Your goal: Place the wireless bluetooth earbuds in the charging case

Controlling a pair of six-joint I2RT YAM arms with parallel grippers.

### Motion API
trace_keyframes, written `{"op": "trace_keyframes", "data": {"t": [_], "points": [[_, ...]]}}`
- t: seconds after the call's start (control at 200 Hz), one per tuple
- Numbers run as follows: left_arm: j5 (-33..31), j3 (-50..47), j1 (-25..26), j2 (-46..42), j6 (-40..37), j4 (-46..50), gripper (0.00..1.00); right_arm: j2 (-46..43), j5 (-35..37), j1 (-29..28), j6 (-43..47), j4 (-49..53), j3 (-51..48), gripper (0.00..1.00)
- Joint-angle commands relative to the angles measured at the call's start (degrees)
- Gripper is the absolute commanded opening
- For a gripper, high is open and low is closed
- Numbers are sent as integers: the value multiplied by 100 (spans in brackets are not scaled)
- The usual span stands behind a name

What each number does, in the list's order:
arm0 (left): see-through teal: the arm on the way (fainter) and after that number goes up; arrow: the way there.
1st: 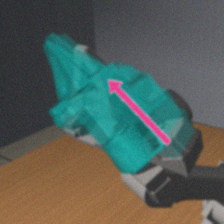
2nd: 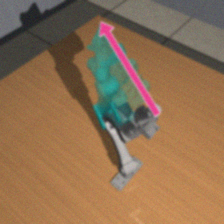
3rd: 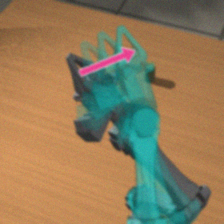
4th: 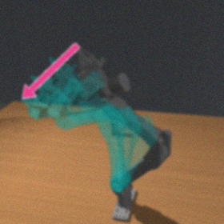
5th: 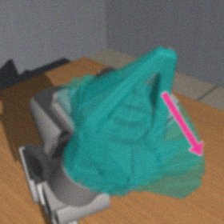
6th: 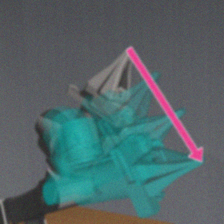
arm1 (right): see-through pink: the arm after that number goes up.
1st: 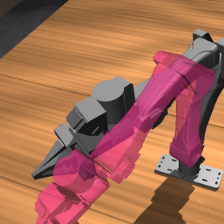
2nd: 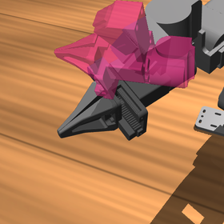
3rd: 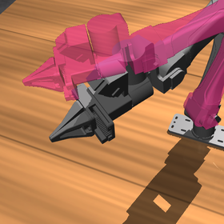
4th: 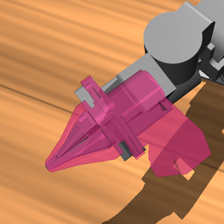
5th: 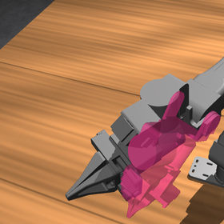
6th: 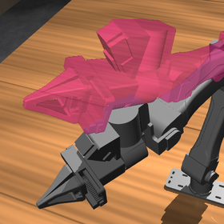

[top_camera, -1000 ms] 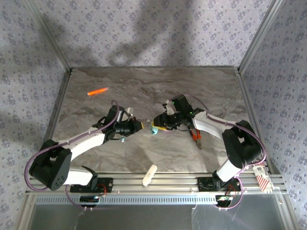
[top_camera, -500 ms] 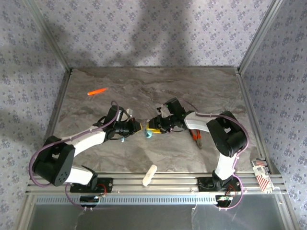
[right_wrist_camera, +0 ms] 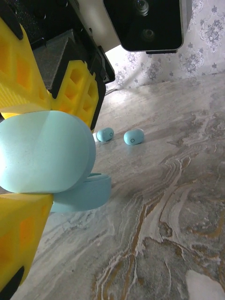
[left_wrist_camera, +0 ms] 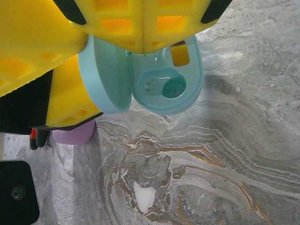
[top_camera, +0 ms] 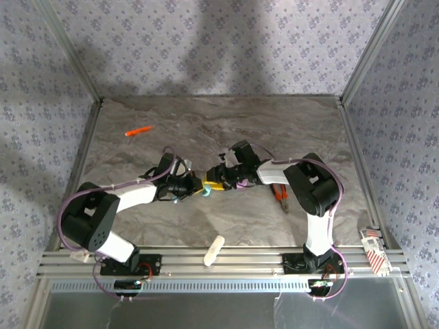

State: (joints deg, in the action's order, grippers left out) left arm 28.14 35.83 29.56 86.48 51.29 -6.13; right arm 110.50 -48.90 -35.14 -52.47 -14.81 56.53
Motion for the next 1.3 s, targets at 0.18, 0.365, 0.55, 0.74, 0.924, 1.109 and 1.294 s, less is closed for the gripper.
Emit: {"op": "trace_keyframes", "data": {"t": [0.18,0.365,0.55,0.74,0.924,1.109,1.294], "points": [[251,28,-41,320,-7,-345,0,257,-171,-45,-104,-152,110,52],[323,114,-32,388,-13,-329,0,223,-95,-27,5,15,77,71],[350,194,-13,430,-52,-248,1,117,25,6,181,303,78,82],[361,261,1,372,-55,-183,4,-59,171,8,391,643,87,87],[350,327,9,326,-79,-92,6,-393,553,15,791,1306,88,91],[243,288,-25,136,-118,56,10,-774,866,-17,1042,1721,25,93],[75,196,-275,-355,-274,499,18,-1062,1142,-133,1298,2114,46,94]]}}
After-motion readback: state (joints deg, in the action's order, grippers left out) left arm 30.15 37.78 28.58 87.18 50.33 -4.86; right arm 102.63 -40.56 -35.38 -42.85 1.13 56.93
